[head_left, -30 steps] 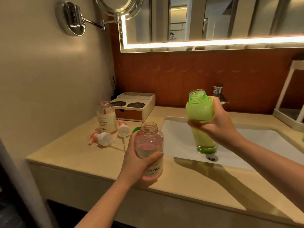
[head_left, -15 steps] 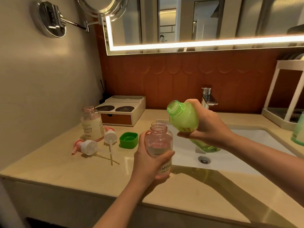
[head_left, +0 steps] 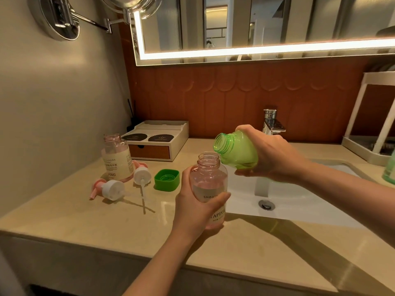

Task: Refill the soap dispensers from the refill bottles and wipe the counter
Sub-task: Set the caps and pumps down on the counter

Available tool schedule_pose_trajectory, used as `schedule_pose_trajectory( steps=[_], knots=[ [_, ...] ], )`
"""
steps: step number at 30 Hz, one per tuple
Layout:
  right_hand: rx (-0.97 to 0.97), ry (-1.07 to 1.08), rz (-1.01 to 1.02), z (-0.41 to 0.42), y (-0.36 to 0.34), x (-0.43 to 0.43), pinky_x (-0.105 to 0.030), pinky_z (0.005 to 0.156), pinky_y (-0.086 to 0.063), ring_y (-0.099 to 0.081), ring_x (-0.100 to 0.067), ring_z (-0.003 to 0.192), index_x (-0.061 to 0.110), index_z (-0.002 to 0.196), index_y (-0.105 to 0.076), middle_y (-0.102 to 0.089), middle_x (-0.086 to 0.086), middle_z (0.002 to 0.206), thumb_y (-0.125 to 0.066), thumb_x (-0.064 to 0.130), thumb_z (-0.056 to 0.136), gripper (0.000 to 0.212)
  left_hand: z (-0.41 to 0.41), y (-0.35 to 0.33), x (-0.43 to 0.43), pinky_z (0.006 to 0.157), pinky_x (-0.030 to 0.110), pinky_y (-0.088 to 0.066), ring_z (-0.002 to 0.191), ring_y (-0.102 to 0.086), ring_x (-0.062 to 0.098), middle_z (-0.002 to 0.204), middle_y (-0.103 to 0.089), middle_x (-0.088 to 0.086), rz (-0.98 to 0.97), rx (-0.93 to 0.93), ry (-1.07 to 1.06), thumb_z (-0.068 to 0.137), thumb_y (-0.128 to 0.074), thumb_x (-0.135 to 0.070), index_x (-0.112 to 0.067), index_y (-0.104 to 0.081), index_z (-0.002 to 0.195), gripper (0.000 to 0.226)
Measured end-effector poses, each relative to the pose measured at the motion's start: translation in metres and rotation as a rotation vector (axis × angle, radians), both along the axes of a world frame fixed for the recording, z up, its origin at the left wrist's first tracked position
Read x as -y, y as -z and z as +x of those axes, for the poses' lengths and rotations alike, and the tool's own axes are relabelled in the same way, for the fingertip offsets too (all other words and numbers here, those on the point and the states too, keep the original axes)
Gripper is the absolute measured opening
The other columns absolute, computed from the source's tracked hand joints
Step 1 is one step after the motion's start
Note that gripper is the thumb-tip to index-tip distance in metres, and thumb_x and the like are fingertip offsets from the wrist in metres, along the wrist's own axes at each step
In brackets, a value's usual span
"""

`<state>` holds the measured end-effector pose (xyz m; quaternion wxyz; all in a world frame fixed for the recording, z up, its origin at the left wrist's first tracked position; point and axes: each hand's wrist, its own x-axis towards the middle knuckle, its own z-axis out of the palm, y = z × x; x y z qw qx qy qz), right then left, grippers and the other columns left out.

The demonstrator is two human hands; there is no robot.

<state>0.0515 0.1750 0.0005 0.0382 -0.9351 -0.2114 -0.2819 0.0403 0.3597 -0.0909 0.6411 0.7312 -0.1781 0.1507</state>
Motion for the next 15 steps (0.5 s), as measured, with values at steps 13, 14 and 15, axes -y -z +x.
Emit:
schedule_pose_trajectory(
  steps=[13,14,15],
  knots=[
    [0.021,-0.002,-0.112,-0.003,-0.021,-0.002,-0.028,0.075,-0.049,-0.061,-0.025,0.1,0.018,0.139,-0.029,-0.055,-0.006,0.127,-0.08,0.041,0.066,0.092,0.001,0.0,-0.001,0.07,0.008,-0.044,0.094,-0.049,-0.008,0.104,-0.046,-0.03,-0.014,-0.003,0.023,0.064,-0.081,-0.024,-0.048,-0.034,0.105,0.067],
    [0.016,-0.001,-0.125,-0.003,-0.022,-0.002,-0.026,0.074,-0.047,-0.06,-0.024,0.102,0.018,0.14,-0.029,-0.055,-0.006,0.128,-0.079,0.041,0.066,0.092,0.001,0.0,-0.001,0.07,0.008,-0.044,0.094,-0.049,-0.008,0.104,-0.046,-0.03,-0.014,-0.003,0.024,0.064,-0.081,-0.024,-0.048,-0.034,0.106,0.068],
    [0.013,-0.001,-0.134,-0.003,-0.022,-0.003,-0.024,0.074,-0.046,-0.06,-0.024,0.102,0.018,0.14,-0.028,-0.054,-0.006,0.128,-0.079,0.041,0.067,0.092,0.001,0.0,-0.002,0.07,0.007,-0.044,0.094,-0.049,-0.009,0.104,-0.046,-0.03,-0.013,-0.002,0.024,0.064,-0.081,-0.023,-0.048,-0.033,0.106,0.068]
  ],
)
